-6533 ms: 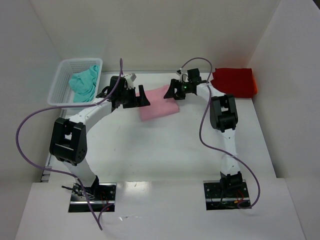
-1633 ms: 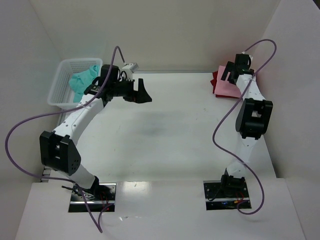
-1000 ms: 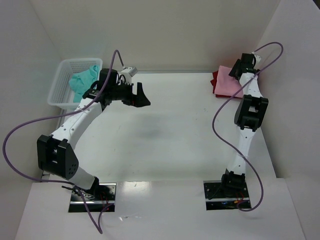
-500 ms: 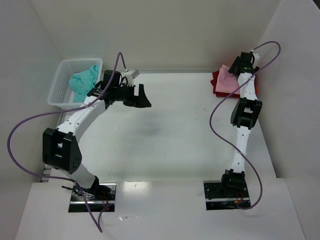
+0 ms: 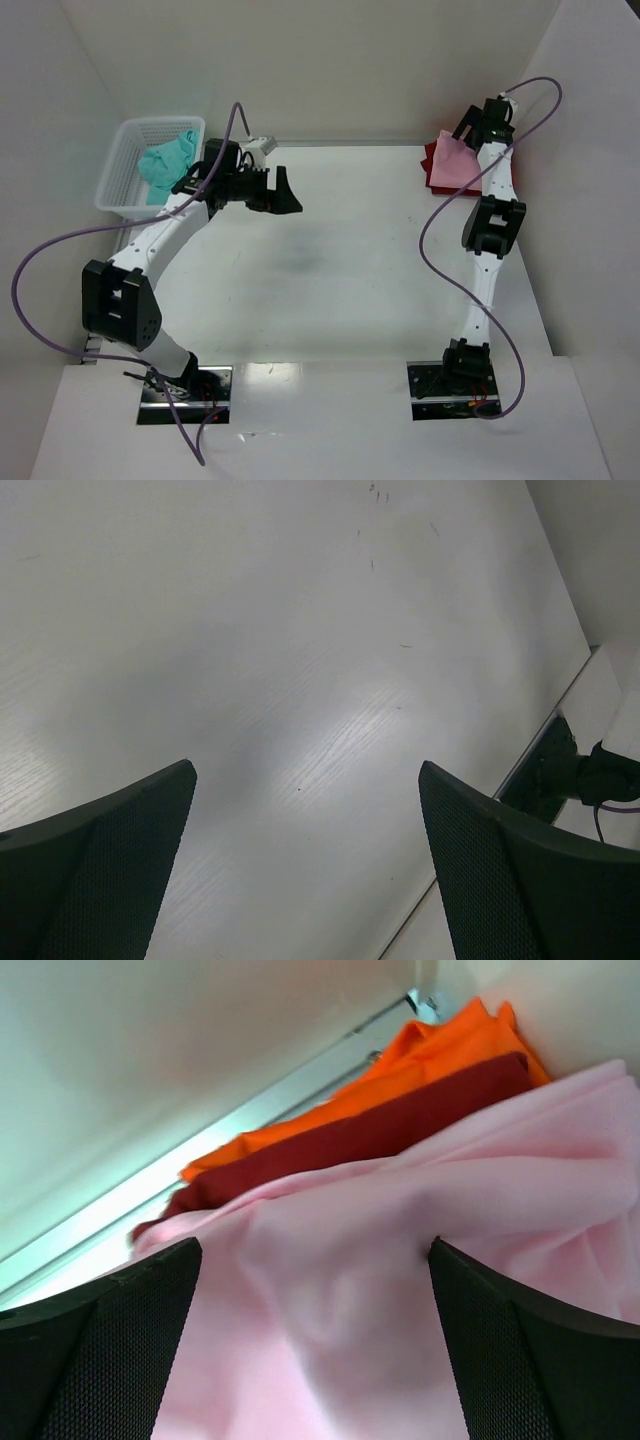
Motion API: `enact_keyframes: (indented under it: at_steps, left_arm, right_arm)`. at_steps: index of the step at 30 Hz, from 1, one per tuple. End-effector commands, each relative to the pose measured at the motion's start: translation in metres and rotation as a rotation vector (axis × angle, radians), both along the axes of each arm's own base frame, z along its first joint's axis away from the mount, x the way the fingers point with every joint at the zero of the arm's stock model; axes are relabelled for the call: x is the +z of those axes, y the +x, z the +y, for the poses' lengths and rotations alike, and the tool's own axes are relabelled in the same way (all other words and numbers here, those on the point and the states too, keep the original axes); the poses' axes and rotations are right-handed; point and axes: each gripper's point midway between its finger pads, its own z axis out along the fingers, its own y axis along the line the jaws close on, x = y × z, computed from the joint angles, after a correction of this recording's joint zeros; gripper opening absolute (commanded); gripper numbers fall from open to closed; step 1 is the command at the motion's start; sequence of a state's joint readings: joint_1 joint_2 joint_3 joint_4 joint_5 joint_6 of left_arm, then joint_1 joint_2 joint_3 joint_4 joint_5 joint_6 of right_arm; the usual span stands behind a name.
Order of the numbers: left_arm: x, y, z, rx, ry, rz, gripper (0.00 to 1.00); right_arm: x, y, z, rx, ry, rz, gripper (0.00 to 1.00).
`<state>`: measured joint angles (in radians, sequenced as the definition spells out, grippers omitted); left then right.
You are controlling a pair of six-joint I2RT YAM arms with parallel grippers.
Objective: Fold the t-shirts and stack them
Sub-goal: Put the neatly folded tshirt into the corner of the board with the right arm
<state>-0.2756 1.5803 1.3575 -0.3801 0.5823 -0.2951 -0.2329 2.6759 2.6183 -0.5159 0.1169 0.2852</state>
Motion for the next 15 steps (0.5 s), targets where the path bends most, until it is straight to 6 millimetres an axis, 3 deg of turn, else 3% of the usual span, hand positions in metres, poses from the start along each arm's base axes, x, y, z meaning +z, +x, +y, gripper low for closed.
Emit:
enact_keyframes:
  at_steps: [1, 4, 7, 8, 10, 11, 13, 14, 15]
  left_arm:
    - [0.038, -0.003, 0.0, -0.015, -0.049, -0.109, 1.0]
    - [0.047, -0.006, 0.001, -0.019, -0.051, -0.14, 1.0]
    - [0.057, -0.009, 0.002, -0.019, -0.059, -0.169, 1.0]
    - [0.056, -0.011, 0.003, -0.023, -0.054, -0.176, 1.0]
    - [0.055, -0.012, 0.003, -0.024, -0.051, -0.166, 1.0]
    - [0.058, -0.013, 0.003, -0.024, -0.054, -0.175, 1.0]
    - [0.056, -0.015, 0.004, -0.028, -0.046, -0.17, 1.0]
    - [0.056, -0.015, 0.004, -0.028, -0.046, -0.17, 1.0]
    - [0.052, -0.016, 0.004, -0.028, -0.044, -0.161, 1.0]
  right_arm:
    - [0.153, -0.003, 0.03, 0.093, -0.045, -0.242, 1.0]
    - [0.172, -0.012, 0.041, 0.139, -0.026, -0.257, 1.0]
    - [0.166, -0.019, 0.055, 0.179, -0.005, -0.238, 1.0]
    - [0.151, -0.018, 0.069, 0.205, -0.007, -0.215, 1.0]
    - [0.13, -0.019, 0.073, 0.187, -0.026, -0.175, 1.0]
    - [0.108, -0.02, 0.084, 0.196, -0.02, -0.131, 1.0]
    - [0.091, -0.022, 0.09, 0.182, -0.029, -0.095, 1.0]
    - [0.067, -0.027, 0.094, 0.181, -0.025, -0.048, 1.0]
    - [0.06, -0.024, 0.098, 0.181, -0.032, -0.055, 1.0]
